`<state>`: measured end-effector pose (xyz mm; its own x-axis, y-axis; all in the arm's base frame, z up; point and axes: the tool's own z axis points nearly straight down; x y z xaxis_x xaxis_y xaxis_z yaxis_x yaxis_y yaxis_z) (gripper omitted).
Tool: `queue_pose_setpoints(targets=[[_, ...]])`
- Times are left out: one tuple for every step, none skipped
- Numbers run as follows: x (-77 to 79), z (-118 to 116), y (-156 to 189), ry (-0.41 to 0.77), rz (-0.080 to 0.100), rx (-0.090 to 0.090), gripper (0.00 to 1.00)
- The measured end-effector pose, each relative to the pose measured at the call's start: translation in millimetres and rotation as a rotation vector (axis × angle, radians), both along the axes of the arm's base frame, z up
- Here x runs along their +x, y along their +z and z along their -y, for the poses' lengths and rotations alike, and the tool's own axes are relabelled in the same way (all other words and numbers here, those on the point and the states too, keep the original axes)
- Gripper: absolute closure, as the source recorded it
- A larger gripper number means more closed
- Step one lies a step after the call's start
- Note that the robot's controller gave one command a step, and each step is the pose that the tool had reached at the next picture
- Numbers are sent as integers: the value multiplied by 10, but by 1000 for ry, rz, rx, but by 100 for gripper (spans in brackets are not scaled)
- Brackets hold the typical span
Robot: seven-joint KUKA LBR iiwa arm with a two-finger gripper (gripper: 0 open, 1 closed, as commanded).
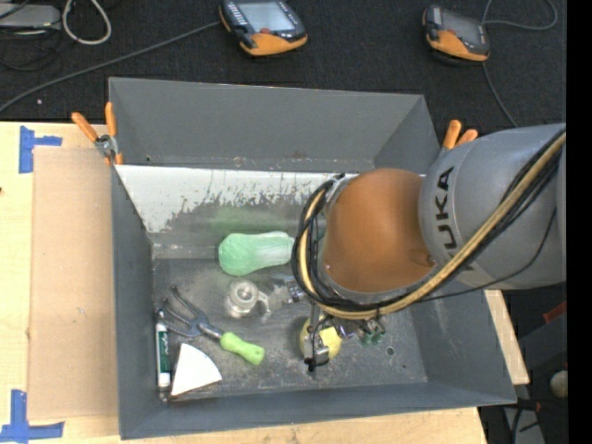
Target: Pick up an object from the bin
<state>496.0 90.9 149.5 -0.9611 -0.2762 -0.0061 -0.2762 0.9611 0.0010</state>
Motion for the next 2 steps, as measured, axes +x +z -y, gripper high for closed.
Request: queue_pose_setpoints(targets=[[138, -86, 136, 53, 4, 1, 0], [-16, 35, 81, 297, -1, -1, 0]])
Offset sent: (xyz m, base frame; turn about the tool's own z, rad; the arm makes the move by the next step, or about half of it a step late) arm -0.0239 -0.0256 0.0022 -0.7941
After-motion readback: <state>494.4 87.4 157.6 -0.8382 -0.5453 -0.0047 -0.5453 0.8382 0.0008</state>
